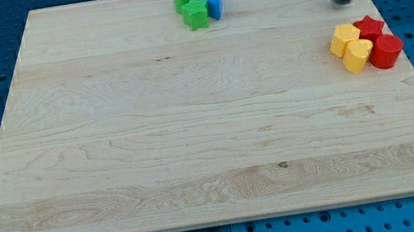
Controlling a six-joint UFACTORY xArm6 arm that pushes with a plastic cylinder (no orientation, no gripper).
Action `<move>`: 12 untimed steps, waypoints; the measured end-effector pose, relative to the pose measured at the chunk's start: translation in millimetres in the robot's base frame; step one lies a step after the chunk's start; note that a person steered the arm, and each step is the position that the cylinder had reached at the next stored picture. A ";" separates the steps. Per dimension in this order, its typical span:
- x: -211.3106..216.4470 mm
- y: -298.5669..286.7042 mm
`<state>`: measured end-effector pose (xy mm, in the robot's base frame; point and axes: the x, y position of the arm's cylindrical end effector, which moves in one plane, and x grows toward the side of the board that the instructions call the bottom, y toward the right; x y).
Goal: Push the red star towards the center
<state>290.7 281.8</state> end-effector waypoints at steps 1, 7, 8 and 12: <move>31.7 21.1; 97.0 3.6; 82.5 -2.4; 39.9 -34.4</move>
<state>330.6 247.4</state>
